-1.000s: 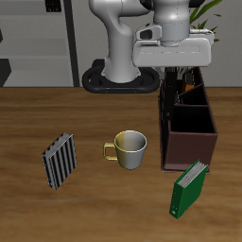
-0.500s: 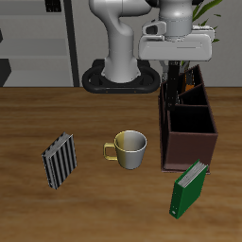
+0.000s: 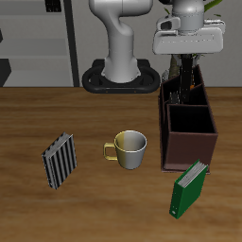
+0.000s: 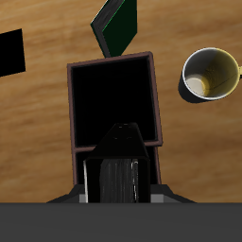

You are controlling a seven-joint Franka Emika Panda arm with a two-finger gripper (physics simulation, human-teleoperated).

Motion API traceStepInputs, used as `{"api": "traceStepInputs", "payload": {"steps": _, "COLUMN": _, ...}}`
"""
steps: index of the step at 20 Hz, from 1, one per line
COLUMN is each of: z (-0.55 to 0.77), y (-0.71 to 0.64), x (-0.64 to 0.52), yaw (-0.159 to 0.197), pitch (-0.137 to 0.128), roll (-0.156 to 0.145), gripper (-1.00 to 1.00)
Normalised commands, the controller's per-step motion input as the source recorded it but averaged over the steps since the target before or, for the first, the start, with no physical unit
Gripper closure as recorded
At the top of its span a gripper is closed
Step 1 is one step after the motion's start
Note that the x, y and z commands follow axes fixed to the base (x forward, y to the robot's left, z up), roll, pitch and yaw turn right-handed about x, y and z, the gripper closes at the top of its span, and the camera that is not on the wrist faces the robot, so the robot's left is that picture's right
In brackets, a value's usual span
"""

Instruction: Place the yellow book into the left desk caddy's front compartment and place the orange book into the left desk caddy's left compartment and place the black book into the left desk caddy's back compartment

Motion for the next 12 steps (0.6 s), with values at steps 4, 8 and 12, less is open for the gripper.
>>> {"api": "traceStepInputs", "payload": {"steps": 4, "z": -0.05, "y": 0.21, "x": -0.41, "yaw": 0.023, "pitch": -0.031, "roll": 0.038, "gripper": 1.0}}
{"api": "traceStepInputs", "payload": {"steps": 8, "z": -0.09, "y": 0.04, "x": -0.16, "yaw": -0.033, "pitch": 0.031, "roll": 0.015, "gripper": 1.0}}
{"api": "traceStepInputs", "payload": {"steps": 12, "z": -0.03, "y": 0.12, "x": -0.11, "yaw": -0.002, "pitch": -0.003, "roll": 0.027, "gripper": 1.0}}
